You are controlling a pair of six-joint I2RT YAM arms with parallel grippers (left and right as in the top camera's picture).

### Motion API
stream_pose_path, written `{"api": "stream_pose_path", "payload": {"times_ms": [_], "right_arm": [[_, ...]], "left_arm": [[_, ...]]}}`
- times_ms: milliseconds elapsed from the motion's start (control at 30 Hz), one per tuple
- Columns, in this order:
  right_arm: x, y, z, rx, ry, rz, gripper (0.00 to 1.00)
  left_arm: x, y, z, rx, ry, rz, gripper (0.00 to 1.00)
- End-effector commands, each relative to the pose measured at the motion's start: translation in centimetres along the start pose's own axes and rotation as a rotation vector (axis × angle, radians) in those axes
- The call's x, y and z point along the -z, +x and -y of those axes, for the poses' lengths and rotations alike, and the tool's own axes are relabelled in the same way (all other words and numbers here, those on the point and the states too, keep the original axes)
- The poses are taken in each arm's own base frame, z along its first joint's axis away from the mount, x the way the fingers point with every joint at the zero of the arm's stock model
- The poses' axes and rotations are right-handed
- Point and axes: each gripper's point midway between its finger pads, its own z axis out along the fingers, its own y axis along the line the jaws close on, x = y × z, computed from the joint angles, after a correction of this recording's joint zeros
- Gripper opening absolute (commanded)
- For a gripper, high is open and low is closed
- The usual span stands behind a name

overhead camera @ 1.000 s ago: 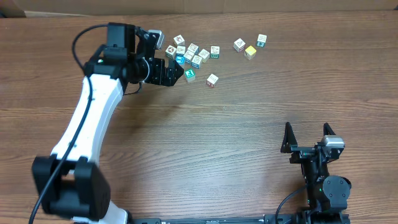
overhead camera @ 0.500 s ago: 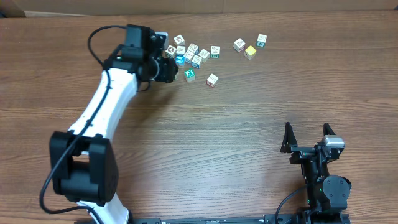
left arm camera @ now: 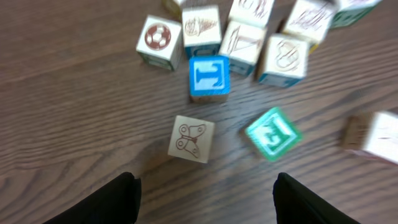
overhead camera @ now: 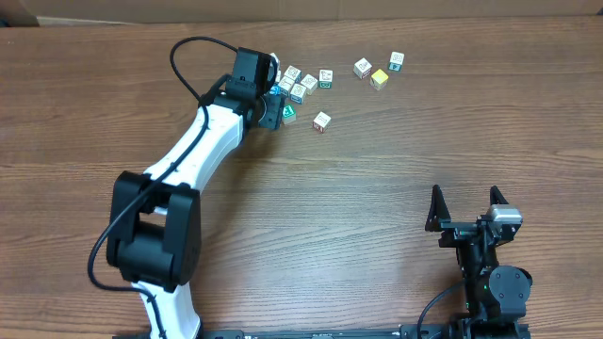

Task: Form a horizontal line
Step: 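Raise the left arm and reach toward the block cluster, then lower the open left gripper over the white butterfly block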

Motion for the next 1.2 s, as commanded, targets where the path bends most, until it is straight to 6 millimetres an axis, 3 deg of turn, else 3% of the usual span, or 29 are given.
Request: {"api": "stream_pose_path", "payload": {"times_ms": [0, 1167], "right_arm": [[0.0, 0.3, -0.2, 0.005, -0.009, 0.001, 1.0], [0.0, 0.3, -0.2, 0.005, -0.009, 0.001, 1.0]], "left_arm": [[-1.7, 0.2, -0.6, -0.059, -0.033, -0.017, 0.68], [-3.7, -0.2, -1.6, -0.018, -0.049, 0.098, 0.67]]}}
